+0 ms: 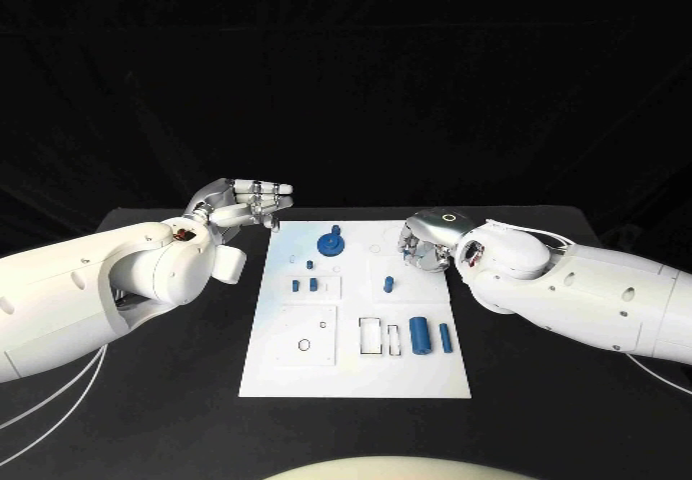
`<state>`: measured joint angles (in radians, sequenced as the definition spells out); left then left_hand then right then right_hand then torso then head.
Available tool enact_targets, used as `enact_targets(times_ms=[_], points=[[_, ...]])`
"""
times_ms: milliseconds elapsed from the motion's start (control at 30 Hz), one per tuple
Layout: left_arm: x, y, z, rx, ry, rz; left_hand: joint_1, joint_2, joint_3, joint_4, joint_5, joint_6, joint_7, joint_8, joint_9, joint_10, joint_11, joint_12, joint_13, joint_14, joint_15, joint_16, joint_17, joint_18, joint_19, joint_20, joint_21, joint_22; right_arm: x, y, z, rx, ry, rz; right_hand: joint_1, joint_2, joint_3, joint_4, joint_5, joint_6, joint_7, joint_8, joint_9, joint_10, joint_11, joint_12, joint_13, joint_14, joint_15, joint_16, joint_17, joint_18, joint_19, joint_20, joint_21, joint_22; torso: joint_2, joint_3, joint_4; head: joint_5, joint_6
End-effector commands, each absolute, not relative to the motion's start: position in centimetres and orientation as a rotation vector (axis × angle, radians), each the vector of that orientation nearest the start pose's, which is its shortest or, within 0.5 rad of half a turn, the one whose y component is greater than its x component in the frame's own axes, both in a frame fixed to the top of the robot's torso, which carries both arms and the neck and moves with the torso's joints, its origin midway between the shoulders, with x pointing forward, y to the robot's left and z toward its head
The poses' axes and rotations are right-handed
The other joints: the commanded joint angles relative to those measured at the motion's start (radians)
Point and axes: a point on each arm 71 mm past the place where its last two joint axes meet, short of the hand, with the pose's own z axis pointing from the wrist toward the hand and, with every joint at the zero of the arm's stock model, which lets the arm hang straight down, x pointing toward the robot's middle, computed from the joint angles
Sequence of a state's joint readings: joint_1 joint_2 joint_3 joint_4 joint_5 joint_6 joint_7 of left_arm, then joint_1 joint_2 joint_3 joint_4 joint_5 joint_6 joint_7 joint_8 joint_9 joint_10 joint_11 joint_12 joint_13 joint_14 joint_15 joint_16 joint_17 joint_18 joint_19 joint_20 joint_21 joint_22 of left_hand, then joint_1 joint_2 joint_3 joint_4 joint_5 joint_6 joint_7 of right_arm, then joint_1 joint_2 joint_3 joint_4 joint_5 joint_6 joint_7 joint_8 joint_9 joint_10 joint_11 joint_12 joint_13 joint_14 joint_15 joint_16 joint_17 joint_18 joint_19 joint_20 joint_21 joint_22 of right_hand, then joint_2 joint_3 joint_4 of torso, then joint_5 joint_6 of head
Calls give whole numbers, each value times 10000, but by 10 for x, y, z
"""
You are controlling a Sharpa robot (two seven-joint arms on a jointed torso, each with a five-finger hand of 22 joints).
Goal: Assemble the parts on the task board
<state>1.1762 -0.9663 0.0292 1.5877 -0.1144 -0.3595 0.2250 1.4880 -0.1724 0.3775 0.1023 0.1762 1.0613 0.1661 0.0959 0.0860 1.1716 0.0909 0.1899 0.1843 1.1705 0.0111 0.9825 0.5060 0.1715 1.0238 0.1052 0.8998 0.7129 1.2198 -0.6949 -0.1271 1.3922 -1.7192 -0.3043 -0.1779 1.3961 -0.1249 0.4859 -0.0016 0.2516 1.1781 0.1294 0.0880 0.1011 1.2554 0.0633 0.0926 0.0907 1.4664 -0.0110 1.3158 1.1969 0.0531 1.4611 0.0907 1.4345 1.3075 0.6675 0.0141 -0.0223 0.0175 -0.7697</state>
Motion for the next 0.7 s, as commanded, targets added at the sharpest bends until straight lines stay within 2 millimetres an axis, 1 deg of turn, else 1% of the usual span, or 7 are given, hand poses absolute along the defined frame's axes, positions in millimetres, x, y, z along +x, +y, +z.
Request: enact_targets(times_ms=[33,167,233,433,567,600,700], points=[[481,251,-167,-11300,14868,-13788,40,38,12,-59,-39,-32,37,-30,-13,-88,30,66,13,-45,52,-53,-20,131,40,7,-73,-20,495,-161,-202,-4026,15623,4915,-87,-5,69,-15,-73,37,4,17,18,86,-22,-45,13,426,-71,56,24,-195,341,-37,52,1724,2,-3,-11,5,4],[481,251,-168,-11309,14900,-13807,40,38,12,-59,-39,-32,37,-30,-13,-88,30,66,13,-45,52,-53,-20,131,40,7,-73,-20,488,-160,-196,-3941,15535,5221,-110,-14,73,-18,-103,44,2,17,23,97,-24,-49,17,427,-70,73,40,-206,365,-35,98,1759,6,-1,-2,21,17],[481,250,-168,-11309,14920,-13825,40,38,12,-59,-39,-32,37,-30,-13,-88,30,66,13,-45,52,-53,-20,131,40,7,-73,-20,480,-155,-192,-3972,15505,5552,-111,-14,73,-18,-104,45,2,18,23,97,-24,-49,17,427,-70,74,40,-207,366,-35,100,1761,8,-2,8,77,25],[481,248,-168,-11321,14964,-13879,32,40,4,-56,-40,-42,44,-33,-16,-103,37,72,16,-49,58,-59,-24,130,41,11,-81,-26,459,-129,-187,-4218,15451,6621,-119,-16,75,-19,-112,49,0,18,26,102,-26,-50,20,427,-71,77,41,-214,383,-34,132,1784,12,4,-2,221,26],[480,244,-168,-11335,14995,-13980,16,46,-6,-47,-41,-50,51,-34,-18,-118,45,81,19,-52,65,-66,-29,128,42,17,-91,-33,444,-105,-187,-4529,15419,7430,-121,-16,76,-20,-112,49,0,18,26,103,-26,-51,20,424,-71,68,26,-217,390,-34,144,1792,10,-6,26,413,9],[480,243,-168,-11335,15002,-13996,16,46,-6,-47,-41,-50,51,-34,-18,-118,45,81,19,-52,65,-66,-29,128,42,17,-91,-33,442,-101,-188,-4575,15418,7538,-121,-15,77,-21,-111,49,0,18,26,103,-26,-51,20,424,-71,68,26,-217,388,-34,141,1791,7,-7,33,431,-1],[480,240,-168,-11326,15034,-14070,1,49,-16,-39,-43,-55,55,-34,-20,-127,49,89,22,-53,70,-69,-32,128,43,21,-99,-38,434,-85,-192,-4777,15466,7989,-121,-12,83,-23,-105,47,0,16,27,102,-26,-54,21,423,-71,67,22,-217,390,-34,146,1794,7,-20,46,625,-74]])
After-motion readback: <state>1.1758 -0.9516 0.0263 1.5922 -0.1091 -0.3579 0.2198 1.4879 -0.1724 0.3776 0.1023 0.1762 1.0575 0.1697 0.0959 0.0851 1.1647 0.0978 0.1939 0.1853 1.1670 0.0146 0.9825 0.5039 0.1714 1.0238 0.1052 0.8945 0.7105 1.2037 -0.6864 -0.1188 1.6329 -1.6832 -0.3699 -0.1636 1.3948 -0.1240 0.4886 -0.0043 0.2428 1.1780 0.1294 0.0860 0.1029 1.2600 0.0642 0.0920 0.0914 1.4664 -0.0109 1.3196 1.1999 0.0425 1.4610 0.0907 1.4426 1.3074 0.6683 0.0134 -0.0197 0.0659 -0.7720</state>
